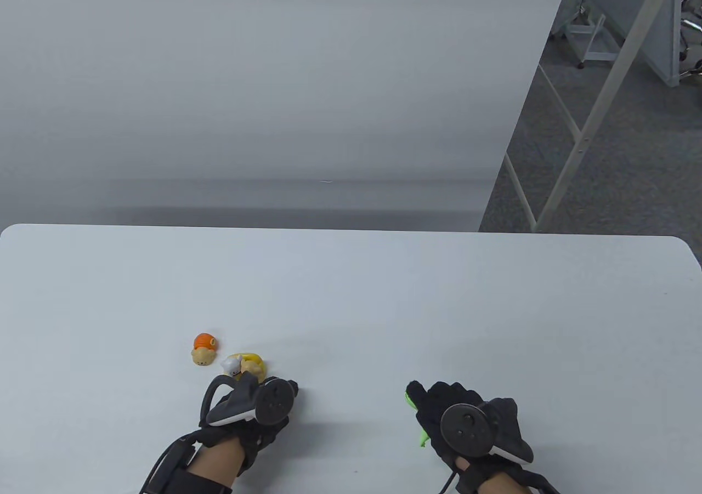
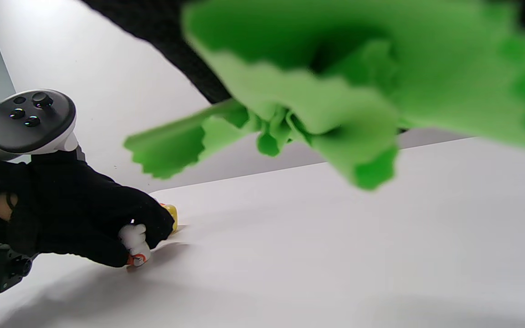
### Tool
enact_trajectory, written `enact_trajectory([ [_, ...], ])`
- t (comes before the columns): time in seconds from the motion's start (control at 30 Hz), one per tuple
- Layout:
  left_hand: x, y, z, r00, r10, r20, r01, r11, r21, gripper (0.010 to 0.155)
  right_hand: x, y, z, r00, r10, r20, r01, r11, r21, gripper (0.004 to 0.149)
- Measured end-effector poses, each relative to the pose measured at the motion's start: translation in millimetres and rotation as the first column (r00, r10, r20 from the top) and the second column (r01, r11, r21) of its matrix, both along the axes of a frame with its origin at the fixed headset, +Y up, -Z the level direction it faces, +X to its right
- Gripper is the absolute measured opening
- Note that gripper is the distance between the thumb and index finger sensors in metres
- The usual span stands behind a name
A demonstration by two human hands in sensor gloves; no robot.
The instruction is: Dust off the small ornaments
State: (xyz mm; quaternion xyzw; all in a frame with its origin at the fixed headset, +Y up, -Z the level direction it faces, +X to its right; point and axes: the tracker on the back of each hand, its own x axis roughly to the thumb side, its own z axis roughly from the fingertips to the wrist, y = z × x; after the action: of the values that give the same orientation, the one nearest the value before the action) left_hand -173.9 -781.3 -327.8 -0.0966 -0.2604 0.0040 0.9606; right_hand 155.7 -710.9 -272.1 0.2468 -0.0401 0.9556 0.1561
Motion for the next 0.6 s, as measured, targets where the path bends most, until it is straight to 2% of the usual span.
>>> enact_trajectory([
  [0.13,-2,14,4,0.994,0.099,-0.035,-0.099,0.995,0.016,0.081,-3,3,0,1.000,-0.027,-0.012,0.027,0.999,0.018,0.043],
  [0.17,-5,22,5,0.979,0.189,-0.077,-0.189,0.982,0.006,0.083,-5,6,-1,0.997,-0.070,-0.035,0.071,0.997,0.037,0.043],
  [0.23,-11,34,8,0.930,0.349,-0.113,-0.353,0.936,-0.015,0.080,-9,11,-2,0.989,-0.126,-0.071,0.131,0.990,0.057,0.043],
  [0.27,-13,41,9,0.897,0.426,-0.117,-0.429,0.903,0.005,0.078,-13,14,-3,0.985,-0.153,-0.084,0.159,0.985,0.074,0.044],
  [0.33,-19,52,12,0.839,0.528,-0.127,-0.532,0.847,0.006,0.075,-21,20,-6,0.977,-0.178,-0.114,0.189,0.977,0.093,0.043],
  [0.4,-25,57,14,0.725,0.671,-0.155,-0.679,0.734,0.002,0.071,-32,26,-10,0.970,-0.189,-0.151,0.204,0.975,0.093,0.041],
  [0.43,-27,56,14,0.628,0.758,-0.178,-0.773,0.633,-0.031,0.068,-39,29,-12,0.967,-0.194,-0.167,0.210,0.974,0.085,0.040],
  [0.47,-28,54,14,0.570,0.797,-0.198,-0.819,0.569,-0.067,0.067,-43,30,-13,0.961,-0.212,-0.180,0.231,0.968,0.094,0.040],
  [0.53,-29,45,14,0.396,0.884,-0.249,-0.916,0.361,-0.174,0.065,-56,30,-14,0.934,-0.278,-0.225,0.307,0.946,0.104,0.040],
  [0.6,-29,39,14,0.334,0.900,-0.280,-0.933,0.274,-0.233,0.063,-68,23,-14,0.888,-0.365,-0.281,0.401,0.913,0.079,0.040],
])
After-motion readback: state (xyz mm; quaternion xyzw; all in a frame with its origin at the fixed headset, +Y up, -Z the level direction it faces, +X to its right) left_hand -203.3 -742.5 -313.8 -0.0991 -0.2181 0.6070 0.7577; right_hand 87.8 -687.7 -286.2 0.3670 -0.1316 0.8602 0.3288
